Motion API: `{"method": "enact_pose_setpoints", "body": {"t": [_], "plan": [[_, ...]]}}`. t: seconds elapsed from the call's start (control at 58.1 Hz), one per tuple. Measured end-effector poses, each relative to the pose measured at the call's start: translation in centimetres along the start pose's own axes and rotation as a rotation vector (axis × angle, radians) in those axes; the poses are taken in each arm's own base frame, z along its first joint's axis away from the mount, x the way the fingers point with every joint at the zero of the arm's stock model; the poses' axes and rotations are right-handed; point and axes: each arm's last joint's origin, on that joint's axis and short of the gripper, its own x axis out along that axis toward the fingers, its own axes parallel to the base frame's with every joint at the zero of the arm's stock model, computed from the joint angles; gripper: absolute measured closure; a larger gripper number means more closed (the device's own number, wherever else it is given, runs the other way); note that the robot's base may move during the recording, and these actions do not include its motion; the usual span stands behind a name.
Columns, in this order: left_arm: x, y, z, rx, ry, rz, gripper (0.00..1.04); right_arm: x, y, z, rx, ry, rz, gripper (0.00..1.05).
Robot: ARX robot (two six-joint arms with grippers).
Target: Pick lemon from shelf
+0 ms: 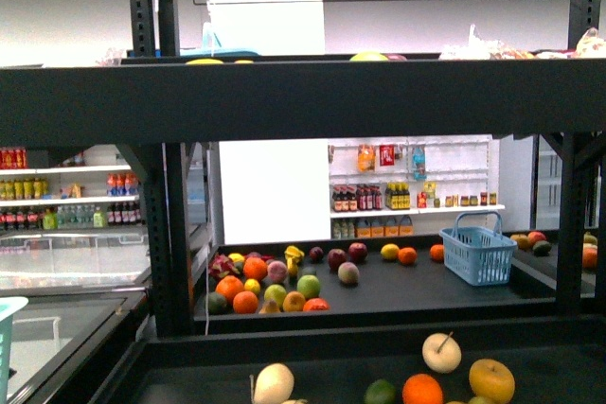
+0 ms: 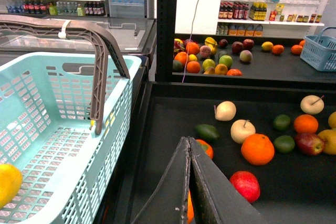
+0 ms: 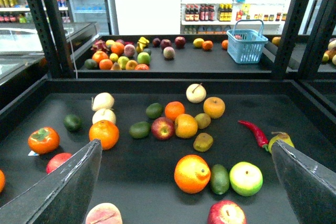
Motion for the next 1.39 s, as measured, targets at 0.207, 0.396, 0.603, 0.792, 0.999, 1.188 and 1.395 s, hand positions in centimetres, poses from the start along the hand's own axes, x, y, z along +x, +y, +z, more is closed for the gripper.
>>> {"method": "enact_pose_setpoints", "body": {"t": [0.207, 0.396, 0.603, 0.792, 0.999, 1.188, 1.395], "plan": [[-0.6, -1.1, -1.4, 0.003, -0.008, 0.000, 1.02, 0.0, 0.0, 0.0, 0.000, 0.000, 0.000, 0.07], [-1.0, -1.1, -2.3, 0.003, -0.007, -0.003, 1.02, 0.0, 0.0, 0.0, 0.000, 0.000, 0.000, 0.07], [-2.1, -1.1, -3.2, 0.003, 0.000, -0.003, 1.02, 0.0, 0.0, 0.0, 0.000, 0.000, 0.000, 0.07], [-2.3, -1.1, -3.7, 0.003, -0.012, -0.003, 1.02, 0.0, 0.0, 0.0, 0.000, 0.000, 0.000, 0.07], [-2.3, -1.1, -3.7, 0.003, -0.012, -0.003, 0.92, 0.0, 0.0, 0.0, 0.000, 0.000, 0.000, 0.07], [-2.3, -1.1, -3.7, 0.003, -0.012, -0.003, 0.58, 0.0, 0.0, 0.0, 0.000, 0.000, 0.000, 0.07], [-2.3, -1.1, -3.7, 0.003, -0.012, -0.003, 0.20, 0.0, 0.0, 0.0, 0.000, 0.000, 0.000, 0.07]]}}
